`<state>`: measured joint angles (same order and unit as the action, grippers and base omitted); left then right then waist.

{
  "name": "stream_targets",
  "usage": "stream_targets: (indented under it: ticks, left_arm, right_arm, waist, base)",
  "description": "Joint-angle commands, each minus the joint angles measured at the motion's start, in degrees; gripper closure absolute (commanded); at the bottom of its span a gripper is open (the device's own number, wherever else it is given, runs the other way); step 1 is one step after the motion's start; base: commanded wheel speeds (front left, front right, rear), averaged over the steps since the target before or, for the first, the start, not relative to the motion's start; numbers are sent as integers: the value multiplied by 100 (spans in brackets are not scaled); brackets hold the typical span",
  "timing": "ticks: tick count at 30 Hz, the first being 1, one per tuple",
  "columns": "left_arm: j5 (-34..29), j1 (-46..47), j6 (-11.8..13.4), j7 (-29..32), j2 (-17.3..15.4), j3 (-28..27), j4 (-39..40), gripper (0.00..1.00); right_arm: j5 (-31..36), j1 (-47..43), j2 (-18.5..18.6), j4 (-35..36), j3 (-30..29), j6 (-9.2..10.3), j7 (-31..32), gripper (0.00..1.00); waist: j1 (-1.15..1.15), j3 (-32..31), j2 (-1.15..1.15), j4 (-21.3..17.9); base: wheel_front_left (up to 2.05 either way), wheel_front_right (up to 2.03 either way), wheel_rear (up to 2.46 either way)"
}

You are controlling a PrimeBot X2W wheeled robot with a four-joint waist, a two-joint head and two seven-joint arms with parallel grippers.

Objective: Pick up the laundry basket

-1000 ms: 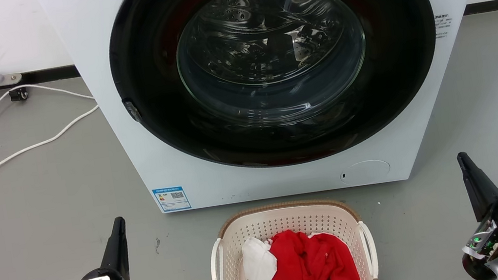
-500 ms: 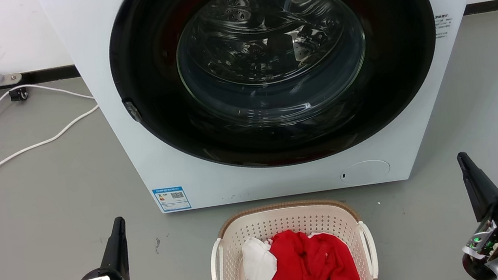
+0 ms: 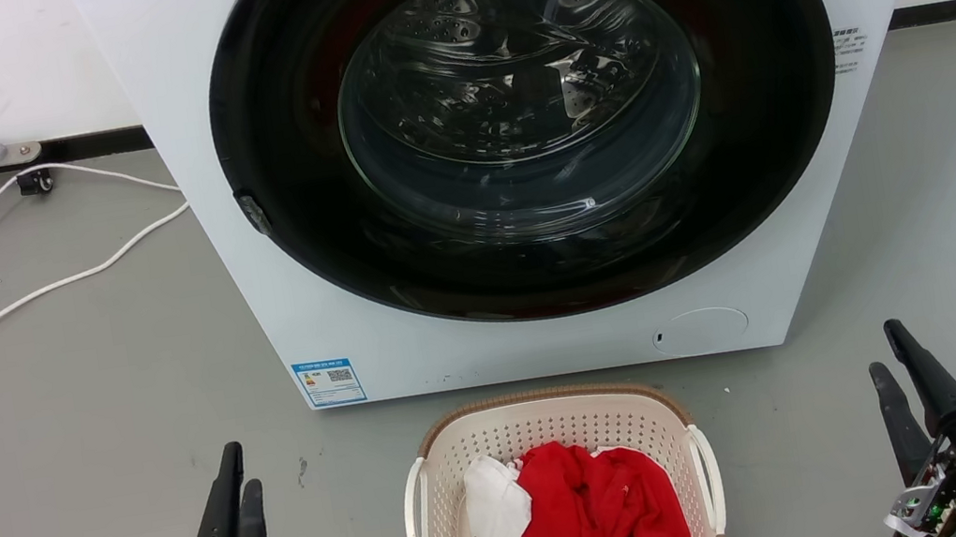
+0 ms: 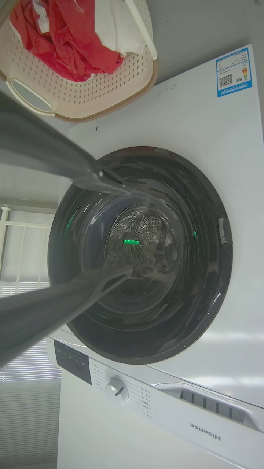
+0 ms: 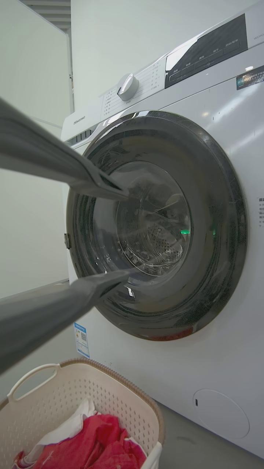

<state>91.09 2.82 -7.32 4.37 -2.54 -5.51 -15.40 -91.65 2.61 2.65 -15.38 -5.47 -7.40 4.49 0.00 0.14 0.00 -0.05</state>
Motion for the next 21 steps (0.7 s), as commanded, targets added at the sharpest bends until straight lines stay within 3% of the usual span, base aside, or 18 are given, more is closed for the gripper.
stream_targets:
  ticks: [1,12,21]
  left_arm:
    - [-74,41,-3,-65,-18,13,141,0]
    - [-655,-31,16,-351,-22,-202,319,0]
    - [-1539,-23,198,-562,-25,-469,736,0]
  right_arm:
    - [38,57,16,152,24,-8,-66,0]
    - [503,14,19,260,-9,-9,-356,0]
    - [1843,62,21,577,-139,-10,-565,0]
  waist:
    - [0,0,0,-1]
    - [0,0,0,-1]
    - [0,14,0,0]
  base:
    - [0,0,0]
    - [0,0,0]
    - [0,0,0]
